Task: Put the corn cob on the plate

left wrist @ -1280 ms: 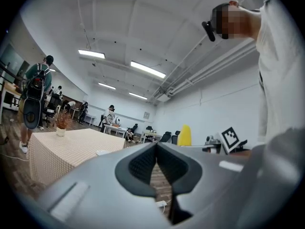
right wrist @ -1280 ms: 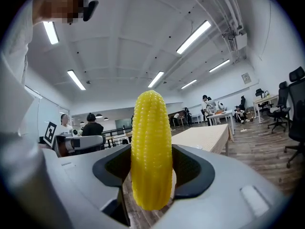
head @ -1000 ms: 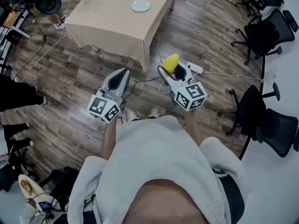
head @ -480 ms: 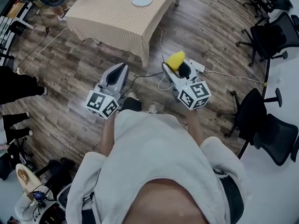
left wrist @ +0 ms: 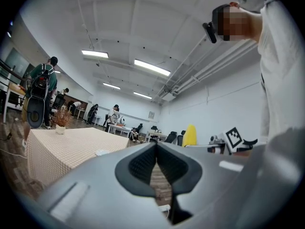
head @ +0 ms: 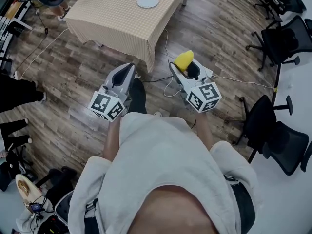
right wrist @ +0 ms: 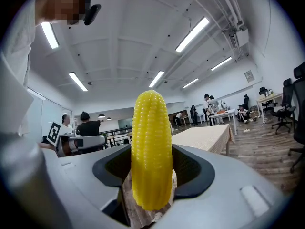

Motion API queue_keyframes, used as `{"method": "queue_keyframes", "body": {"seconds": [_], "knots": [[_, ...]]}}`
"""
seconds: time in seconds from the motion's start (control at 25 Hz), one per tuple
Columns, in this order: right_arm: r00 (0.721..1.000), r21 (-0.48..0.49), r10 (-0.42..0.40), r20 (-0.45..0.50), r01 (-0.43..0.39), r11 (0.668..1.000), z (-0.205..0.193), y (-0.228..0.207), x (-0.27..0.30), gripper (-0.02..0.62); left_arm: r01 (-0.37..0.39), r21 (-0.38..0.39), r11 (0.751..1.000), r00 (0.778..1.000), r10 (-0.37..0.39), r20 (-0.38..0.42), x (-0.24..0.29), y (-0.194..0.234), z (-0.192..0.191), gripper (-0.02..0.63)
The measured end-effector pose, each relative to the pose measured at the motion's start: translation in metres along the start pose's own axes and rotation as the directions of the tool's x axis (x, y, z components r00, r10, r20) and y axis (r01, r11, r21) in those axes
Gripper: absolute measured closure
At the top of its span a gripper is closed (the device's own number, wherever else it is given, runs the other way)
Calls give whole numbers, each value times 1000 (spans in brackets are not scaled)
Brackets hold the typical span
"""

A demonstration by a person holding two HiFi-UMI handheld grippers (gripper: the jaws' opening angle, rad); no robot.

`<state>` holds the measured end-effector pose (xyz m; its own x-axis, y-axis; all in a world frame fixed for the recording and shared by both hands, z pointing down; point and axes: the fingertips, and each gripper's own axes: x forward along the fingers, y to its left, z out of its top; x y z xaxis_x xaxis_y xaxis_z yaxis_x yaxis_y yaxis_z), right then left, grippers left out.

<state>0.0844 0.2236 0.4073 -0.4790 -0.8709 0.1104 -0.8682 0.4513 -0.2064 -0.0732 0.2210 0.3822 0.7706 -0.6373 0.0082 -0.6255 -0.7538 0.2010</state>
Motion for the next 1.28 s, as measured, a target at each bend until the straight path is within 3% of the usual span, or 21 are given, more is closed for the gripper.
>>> {"method": "queue_keyframes", "body": {"seconds": [0.4,0.84,1.28], "knots": [[998,-26,-40,-49,38,999,-4,-40,92,337,53,-54,997,999,-53,4,70,86,-9,598],[994,-13,-66,-82,65,998,36,-89,242,337,73,-80,994,997,-74,-8,158,224,33,598],[995,-40,-92,-49,90,995,84,-123,376,337,113,-67,991,994,-113,7,229,342,77,598]]}}
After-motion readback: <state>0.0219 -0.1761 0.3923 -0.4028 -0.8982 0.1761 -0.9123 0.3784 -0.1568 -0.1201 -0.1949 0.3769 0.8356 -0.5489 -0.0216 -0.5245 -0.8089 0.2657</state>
